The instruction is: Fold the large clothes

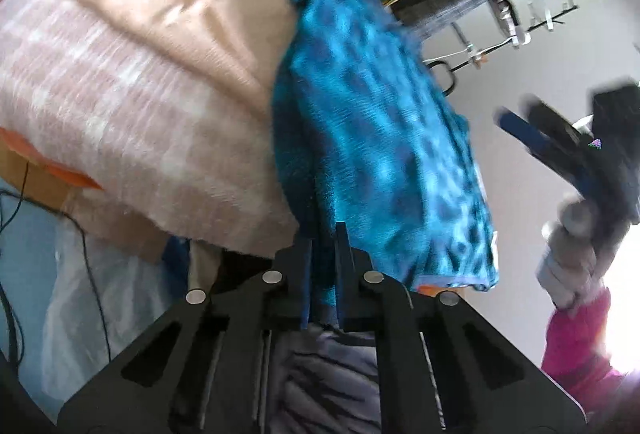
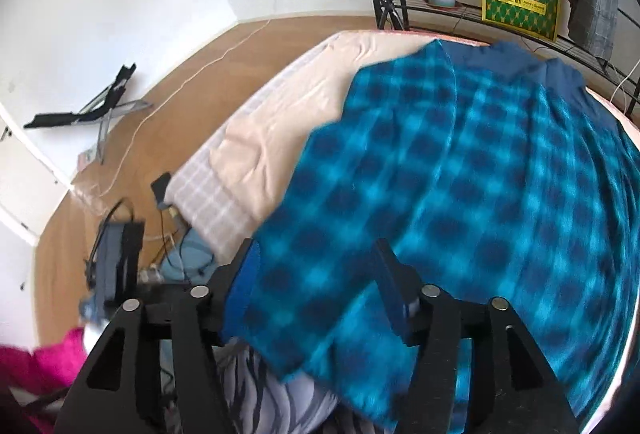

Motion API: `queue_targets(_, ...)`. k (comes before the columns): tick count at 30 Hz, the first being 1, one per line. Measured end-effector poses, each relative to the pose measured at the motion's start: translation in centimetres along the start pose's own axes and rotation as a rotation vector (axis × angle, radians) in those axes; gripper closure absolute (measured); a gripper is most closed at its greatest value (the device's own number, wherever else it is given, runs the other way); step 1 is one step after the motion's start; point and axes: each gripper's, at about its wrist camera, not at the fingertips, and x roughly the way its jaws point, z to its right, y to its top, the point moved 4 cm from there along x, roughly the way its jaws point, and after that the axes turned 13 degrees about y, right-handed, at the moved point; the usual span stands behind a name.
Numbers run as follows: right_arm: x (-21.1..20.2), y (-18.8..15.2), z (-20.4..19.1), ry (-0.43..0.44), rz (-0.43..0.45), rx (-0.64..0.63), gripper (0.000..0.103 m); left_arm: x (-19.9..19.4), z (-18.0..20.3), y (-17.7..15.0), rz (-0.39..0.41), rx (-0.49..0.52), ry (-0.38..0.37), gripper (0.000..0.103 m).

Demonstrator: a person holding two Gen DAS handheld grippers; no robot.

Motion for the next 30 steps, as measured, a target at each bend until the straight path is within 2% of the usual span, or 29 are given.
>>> queue_targets(6, 3.9, 6.4, 0.9, 0.040, -0.005, 0.062, 0.042, -2.4, 3.3, 1.2, 0.070, 0.054, -0.090, 0.098)
queue_targets(10, 8.1, 9.5, 1.3, 0.001, -0.057, 0.061, 0.041, -2.6, 4.9, 1.7, 0.068, 0.073, -0.135, 0.098)
queue_targets(16, 15.9, 10.8, 2.1, -0.160, -0.222, -0.018, 0.041, -2.4, 6.5, 2.0, 0.070, 0.101, -0.169, 0.098)
queue_targets(22, 19.6, 10.1, 3.5, -0.342, -0.334, -0.101, 0.041, -2.1, 8.0, 2.5, 0.077, 0.143, -0.165, 0.099)
queue_targets(23, 19.8, 10.0, 3.7, -0.363, -0.343, -0.112, 0.044, -2.0, 8.3, 2.5, 0.076, 0.154, -0.163, 0.099)
queue_targets(25, 19.6, 9.8, 4.2, -0.385, -0.349, -0.123, 0.064, -1.9, 8.8, 2.6, 0.075, 0.171, -0.156, 0.099)
queue_targets(26, 19.4, 9.7, 4.5, -0.391, -0.353, -0.115, 0.079, -1.8, 9.0, 2.6, 0.075, 0.178, -0.151, 0.099)
queue_targets(27, 19.2, 9.7, 4.9, -0.396, -0.355, -0.105, 0.088, -1.7, 9.3, 2.7, 0.075, 0.185, -0.145, 0.099)
queue_targets(30, 17.8, 9.8, 5.8, -0.361, -0.318, -0.060, 0.095, -1.7, 10.0, 2.9, 0.075, 0.220, -0.125, 0.099)
